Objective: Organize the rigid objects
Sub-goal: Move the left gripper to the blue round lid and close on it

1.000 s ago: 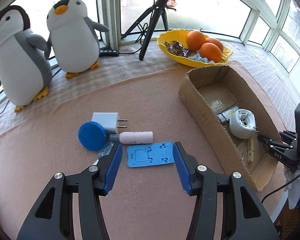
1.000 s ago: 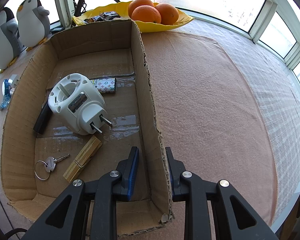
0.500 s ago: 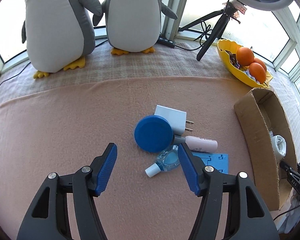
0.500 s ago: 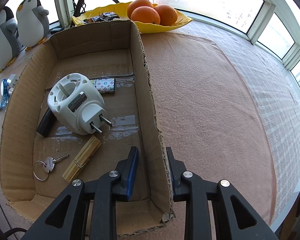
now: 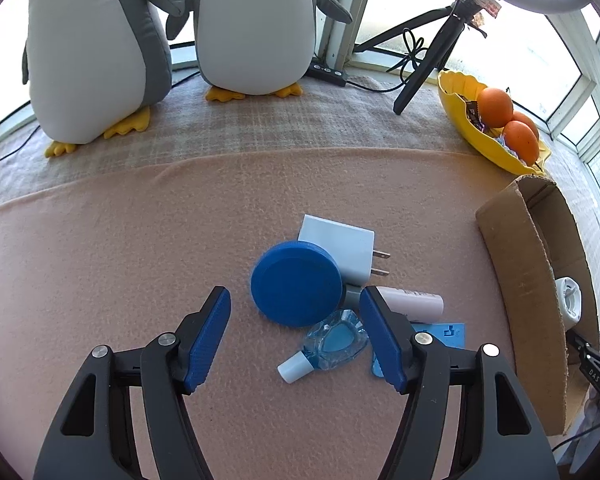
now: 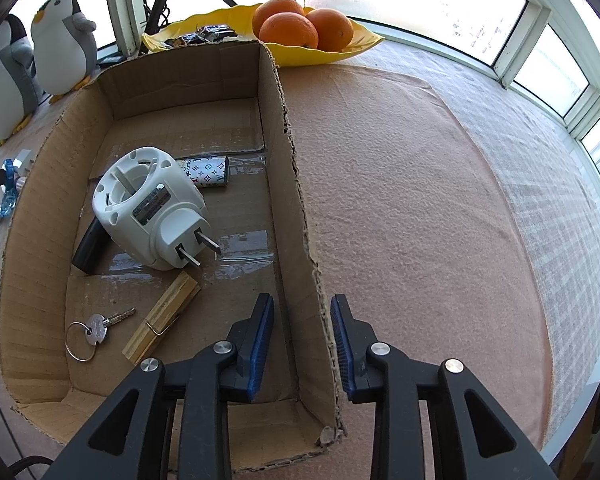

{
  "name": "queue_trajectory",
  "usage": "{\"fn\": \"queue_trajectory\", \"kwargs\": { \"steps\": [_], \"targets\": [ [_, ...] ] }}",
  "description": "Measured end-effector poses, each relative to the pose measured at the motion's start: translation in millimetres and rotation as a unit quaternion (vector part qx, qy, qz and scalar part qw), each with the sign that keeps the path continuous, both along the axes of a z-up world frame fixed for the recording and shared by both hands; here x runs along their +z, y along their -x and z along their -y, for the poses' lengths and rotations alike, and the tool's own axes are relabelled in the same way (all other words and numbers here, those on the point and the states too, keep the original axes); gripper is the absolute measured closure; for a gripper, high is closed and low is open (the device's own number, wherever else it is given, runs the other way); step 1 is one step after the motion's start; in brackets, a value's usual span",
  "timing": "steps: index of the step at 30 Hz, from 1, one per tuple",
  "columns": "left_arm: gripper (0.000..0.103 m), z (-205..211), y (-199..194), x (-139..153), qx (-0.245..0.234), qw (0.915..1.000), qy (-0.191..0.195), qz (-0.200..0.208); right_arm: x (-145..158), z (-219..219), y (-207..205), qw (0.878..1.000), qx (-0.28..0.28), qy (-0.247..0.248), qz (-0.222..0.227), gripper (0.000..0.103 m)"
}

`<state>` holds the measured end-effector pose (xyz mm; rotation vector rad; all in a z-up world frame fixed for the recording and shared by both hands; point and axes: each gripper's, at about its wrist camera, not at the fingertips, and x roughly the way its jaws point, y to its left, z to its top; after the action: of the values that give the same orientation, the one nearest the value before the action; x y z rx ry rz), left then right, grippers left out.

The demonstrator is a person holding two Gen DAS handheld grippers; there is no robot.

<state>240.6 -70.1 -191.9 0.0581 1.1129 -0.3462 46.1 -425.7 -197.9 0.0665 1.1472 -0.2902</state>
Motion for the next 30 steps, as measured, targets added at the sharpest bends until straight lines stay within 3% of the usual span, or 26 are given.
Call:
{"fn": "queue_trajectory", "kwargs": {
  "steps": [11,17,30],
  "targets": [
    [0.037,5.7,-1.0,-5.7,-0.006,0.9999,-0.012,0.001,-0.4,1.8,-0.7,1.0,-0.001,0.002,0.0,0.075],
    [0.054,5.1,-2.8,-9.3,-0.003,0.9999,-0.009,-0.008,-0.2,1.6,-0.6,1.0,-0.002,0.002,0.001,0.074],
    [0.055,1.4,-0.9,-9.7,0.001,1.0,-0.004,0.004,-0.3,0.7,-0.1,1.0,-0.001,0.007,0.001,0.074]
  ]
}}
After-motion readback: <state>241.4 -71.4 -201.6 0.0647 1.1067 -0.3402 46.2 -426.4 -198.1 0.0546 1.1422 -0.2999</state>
